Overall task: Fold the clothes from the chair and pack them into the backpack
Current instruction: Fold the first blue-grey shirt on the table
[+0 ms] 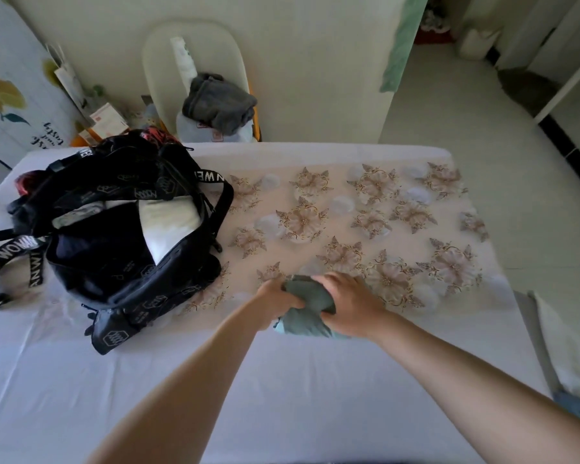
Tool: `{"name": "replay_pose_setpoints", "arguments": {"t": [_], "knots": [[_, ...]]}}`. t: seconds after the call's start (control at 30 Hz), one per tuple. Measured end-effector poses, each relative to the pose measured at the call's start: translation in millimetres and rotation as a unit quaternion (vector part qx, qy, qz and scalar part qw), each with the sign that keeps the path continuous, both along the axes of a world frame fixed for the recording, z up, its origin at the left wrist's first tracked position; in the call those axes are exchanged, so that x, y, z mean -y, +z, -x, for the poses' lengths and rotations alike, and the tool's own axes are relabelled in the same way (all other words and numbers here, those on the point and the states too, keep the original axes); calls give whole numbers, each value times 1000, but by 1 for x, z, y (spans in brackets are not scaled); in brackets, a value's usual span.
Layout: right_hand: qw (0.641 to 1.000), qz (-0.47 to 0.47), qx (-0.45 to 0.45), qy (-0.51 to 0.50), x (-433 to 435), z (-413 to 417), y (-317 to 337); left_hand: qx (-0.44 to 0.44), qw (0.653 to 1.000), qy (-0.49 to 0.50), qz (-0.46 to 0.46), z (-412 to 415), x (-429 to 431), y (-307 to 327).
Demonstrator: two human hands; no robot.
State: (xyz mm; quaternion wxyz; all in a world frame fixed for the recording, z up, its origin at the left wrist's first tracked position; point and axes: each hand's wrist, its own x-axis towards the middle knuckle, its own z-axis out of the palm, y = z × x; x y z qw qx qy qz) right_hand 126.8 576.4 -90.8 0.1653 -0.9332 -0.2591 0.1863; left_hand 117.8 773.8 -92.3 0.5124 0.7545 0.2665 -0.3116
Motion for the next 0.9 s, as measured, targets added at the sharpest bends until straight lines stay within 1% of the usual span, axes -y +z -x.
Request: {"name": "replay_pose_setpoints", "arguments": {"t": [0.03,0.1,0.17,0.23,0.27,0.33,0.4,0.43,0.47,0.53,0.57,0.67,0.73,0.8,0.83,0.9], "knots": [[1000,-5,-7,0,1,-4,8,37,999,-34,-9,3,-1,6],[999,36,-17,9,2,-10,23,130,986,-98,-46,11,-3,18],[996,88,-28,21,0,-10,36,213,966,-129,-68,21,-6,27],[995,94,-8,28,-5,-5,42,278,940,-166,-107,31,-13,33],[995,87,26,33,-9,-1,42,310,925,-181,-125,36,-19,34],[987,85,124,47,-16,9,37,377,890,-199,-162,48,-28,33],[967,130,207,68,-23,24,30,432,848,-233,-202,59,-36,30],[958,159,225,74,-27,35,26,428,841,-261,-205,64,-38,27],[953,174,237,76,-32,45,21,400,847,-290,-194,67,-40,24],[953,190,225,73,-36,63,8,327,870,-334,-160,72,-37,19],[957,187,208,70,-35,71,1,312,877,-335,-146,74,-31,19],[982,110,141,64,-21,92,-6,338,890,-274,-136,83,-12,18],[991,69,100,60,-8,96,2,349,879,-273,-177,86,-3,11],[997,44,56,29,3,92,13,343,852,-318,-234,89,2,1],[998,47,48,16,7,89,17,342,837,-337,-263,90,4,-3],[992,107,53,33,15,82,17,346,808,-367,-305,93,9,-10]]}}
